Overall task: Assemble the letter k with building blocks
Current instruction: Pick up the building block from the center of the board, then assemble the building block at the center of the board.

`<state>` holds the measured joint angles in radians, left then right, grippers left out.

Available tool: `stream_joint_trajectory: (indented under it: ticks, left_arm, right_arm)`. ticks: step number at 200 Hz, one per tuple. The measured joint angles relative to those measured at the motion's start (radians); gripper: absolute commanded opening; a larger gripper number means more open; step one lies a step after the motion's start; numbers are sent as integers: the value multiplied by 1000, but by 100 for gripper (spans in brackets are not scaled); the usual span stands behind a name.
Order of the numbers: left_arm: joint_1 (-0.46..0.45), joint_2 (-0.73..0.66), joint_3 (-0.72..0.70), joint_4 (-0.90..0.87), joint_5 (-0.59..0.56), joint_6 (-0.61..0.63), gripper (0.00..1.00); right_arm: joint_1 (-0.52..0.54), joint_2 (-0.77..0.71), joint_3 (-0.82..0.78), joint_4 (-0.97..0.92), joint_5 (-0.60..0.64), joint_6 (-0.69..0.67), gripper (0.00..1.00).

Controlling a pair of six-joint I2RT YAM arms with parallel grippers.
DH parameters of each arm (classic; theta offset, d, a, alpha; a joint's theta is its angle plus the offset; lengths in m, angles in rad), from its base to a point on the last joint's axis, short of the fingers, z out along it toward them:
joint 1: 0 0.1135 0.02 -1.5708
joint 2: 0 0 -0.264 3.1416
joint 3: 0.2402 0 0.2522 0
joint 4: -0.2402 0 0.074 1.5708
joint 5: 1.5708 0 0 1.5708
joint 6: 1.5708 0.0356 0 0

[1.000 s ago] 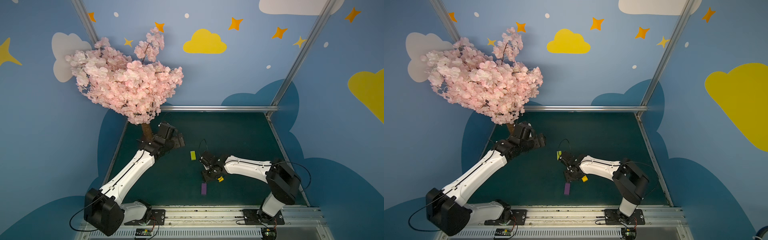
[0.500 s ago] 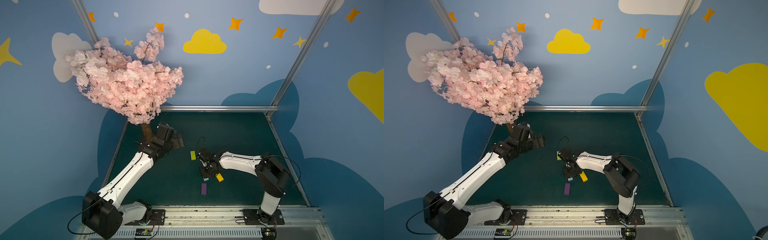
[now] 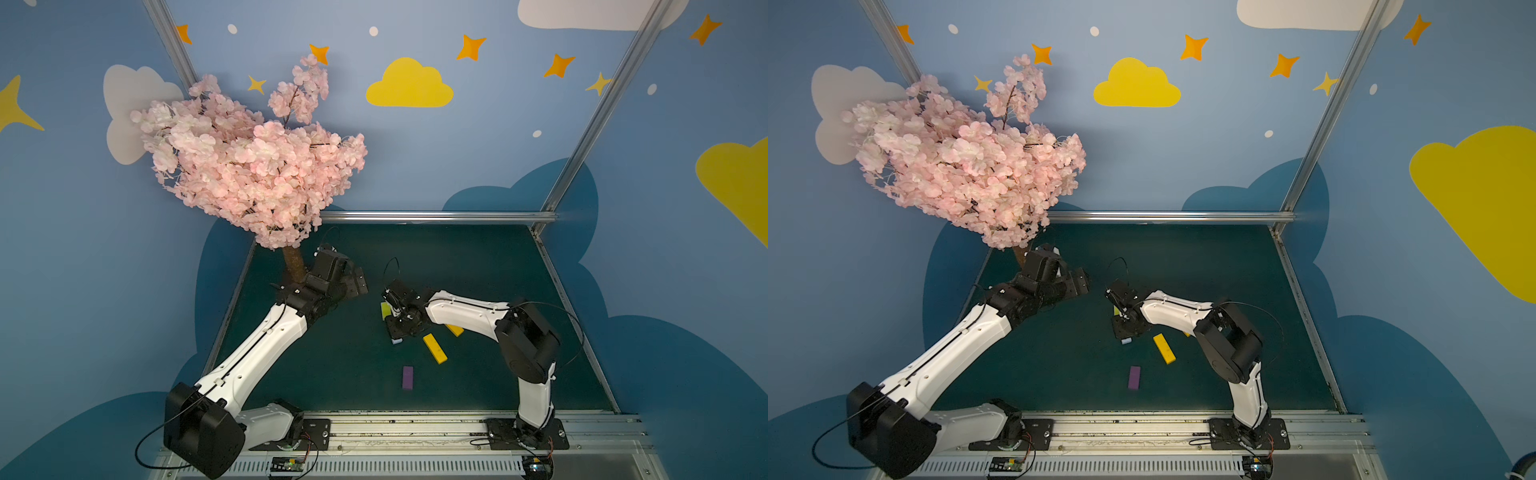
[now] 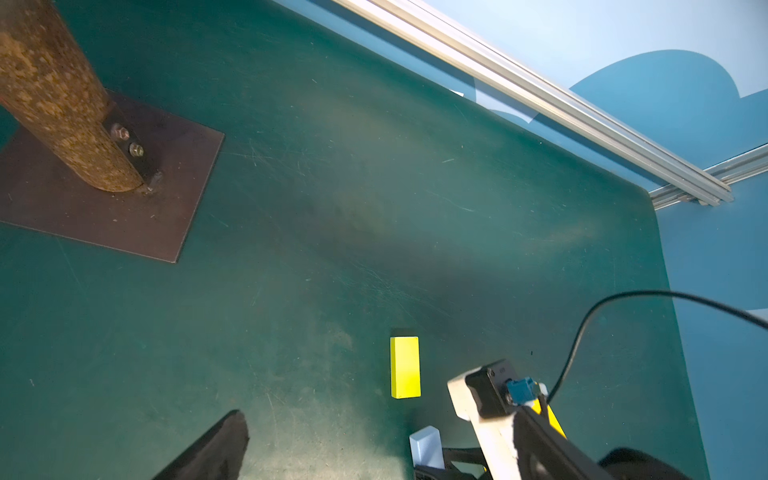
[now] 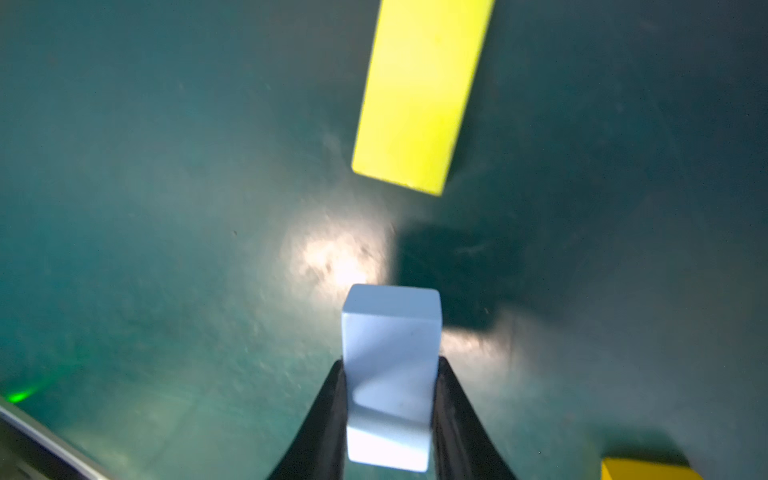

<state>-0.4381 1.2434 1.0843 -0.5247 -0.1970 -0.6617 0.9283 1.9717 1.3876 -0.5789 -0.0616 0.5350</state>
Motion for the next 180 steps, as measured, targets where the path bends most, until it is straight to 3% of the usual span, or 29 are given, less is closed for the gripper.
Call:
stream_joint_trajectory:
  ticks: [98,180]
  left_arm:
    - [3,15,0,2,-6,0,100]
    - [6,8,0,4,-6,0,100]
  right_arm:
    - [-16,72,54,16,-63,35,20]
    - [-15,102,104,-10,-26,83,23]
